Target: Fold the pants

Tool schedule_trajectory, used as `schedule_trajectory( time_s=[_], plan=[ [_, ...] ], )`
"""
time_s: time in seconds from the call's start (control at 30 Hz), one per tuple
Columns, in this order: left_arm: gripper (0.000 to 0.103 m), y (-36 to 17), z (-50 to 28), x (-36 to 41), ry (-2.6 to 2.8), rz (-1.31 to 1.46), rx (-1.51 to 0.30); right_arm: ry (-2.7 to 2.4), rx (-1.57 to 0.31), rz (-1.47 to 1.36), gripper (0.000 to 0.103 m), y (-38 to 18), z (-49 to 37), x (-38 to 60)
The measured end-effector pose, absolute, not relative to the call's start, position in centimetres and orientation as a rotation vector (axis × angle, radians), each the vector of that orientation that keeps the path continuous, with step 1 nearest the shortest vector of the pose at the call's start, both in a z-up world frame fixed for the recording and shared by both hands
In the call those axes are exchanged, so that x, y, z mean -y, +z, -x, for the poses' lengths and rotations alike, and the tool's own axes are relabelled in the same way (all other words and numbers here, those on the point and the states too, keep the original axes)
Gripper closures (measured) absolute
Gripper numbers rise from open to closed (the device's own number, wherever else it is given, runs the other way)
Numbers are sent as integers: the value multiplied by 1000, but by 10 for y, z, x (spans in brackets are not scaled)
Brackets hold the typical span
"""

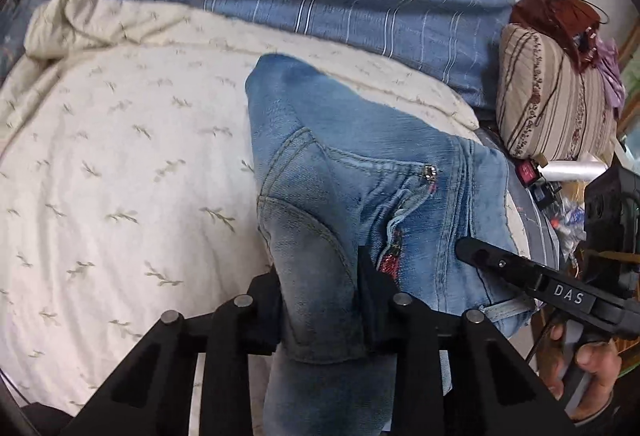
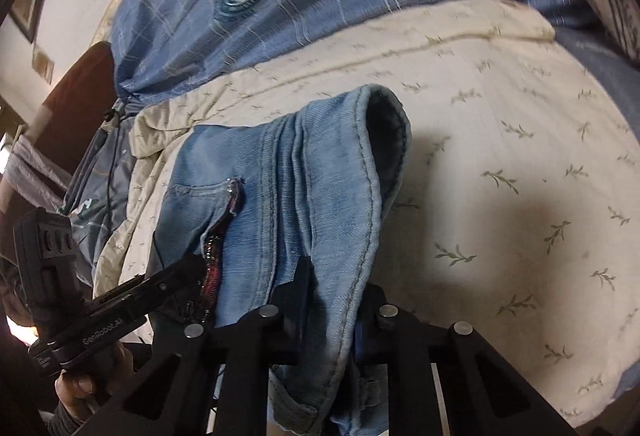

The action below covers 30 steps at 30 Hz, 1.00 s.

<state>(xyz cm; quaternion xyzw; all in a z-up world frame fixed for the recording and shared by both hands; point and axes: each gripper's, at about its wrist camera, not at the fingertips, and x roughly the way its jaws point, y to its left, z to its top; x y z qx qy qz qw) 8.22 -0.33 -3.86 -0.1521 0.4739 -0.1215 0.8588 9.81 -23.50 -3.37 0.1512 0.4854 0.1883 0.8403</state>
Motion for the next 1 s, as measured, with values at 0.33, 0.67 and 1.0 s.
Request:
schedule_trajectory(
  time_s=[0.33, 0.67, 1.0],
  plan=[
    [70, 36, -89, -50, -217, 280, -823, 503, -890, -279, 87, 40, -115, 190],
    [68, -23, -123, -77, -169, 323, -958, 516, -991, -337, 87, -8, -166, 161],
    [26, -64, -121, -81, -47, 330, -969, 419, -1042, -265, 36, -57, -171, 159]
  ],
)
